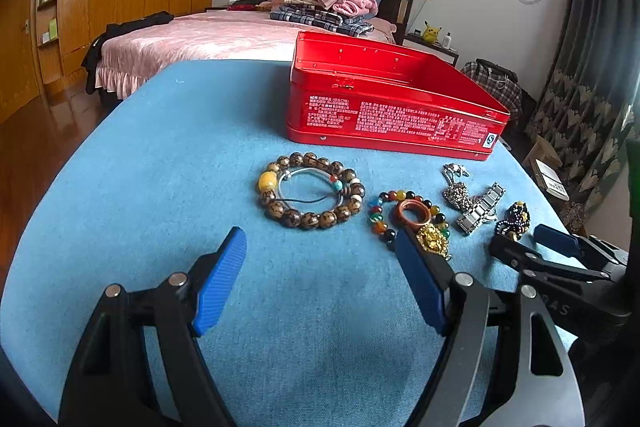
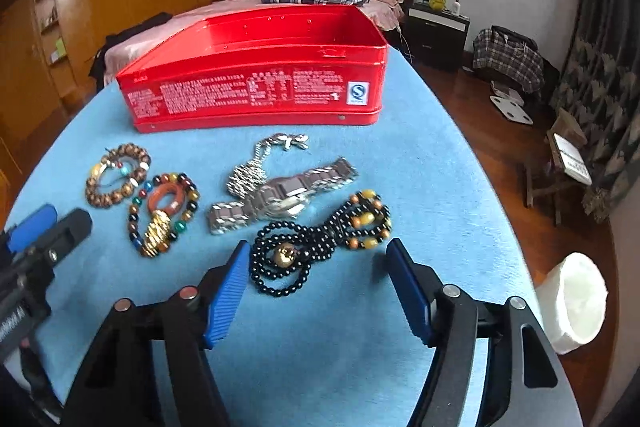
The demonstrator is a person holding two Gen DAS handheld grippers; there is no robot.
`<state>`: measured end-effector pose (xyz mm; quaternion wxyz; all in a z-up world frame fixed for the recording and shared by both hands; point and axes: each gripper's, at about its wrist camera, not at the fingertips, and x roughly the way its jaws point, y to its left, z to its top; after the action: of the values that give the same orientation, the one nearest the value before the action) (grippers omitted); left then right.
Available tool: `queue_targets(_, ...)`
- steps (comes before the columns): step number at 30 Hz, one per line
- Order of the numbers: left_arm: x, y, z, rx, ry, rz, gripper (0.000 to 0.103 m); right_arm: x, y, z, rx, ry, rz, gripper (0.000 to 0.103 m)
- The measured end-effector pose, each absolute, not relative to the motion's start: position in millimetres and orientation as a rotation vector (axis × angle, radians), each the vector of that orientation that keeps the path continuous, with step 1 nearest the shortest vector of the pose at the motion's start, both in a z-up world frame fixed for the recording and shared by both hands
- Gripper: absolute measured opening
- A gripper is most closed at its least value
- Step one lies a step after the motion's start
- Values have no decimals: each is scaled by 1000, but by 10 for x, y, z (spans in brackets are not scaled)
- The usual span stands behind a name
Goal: Organize jewelry
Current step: 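Move the right gripper to the black bead necklace while the left grasps the gold charm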
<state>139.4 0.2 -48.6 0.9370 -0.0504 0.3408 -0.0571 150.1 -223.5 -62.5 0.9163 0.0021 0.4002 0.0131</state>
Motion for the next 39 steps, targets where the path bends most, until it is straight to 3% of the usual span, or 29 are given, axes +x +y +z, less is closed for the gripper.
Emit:
queue_targets(22,1425,-322,-526,-120,713,-200,68,1484,-2600,-616,158,767,10,68)
queue_targets(23,1432,-340,-528,-120,715,-202,67,1499,-2594,-630,145,776,1,67)
queue_targets(29,1480,-420,-549,-131,730,-230,53,1514,-2518,-641,60,781,52,35)
queue_targets(39,1560,-641,-586,-96,747,-263,40,1448,-2640,-658,74,764,92,33)
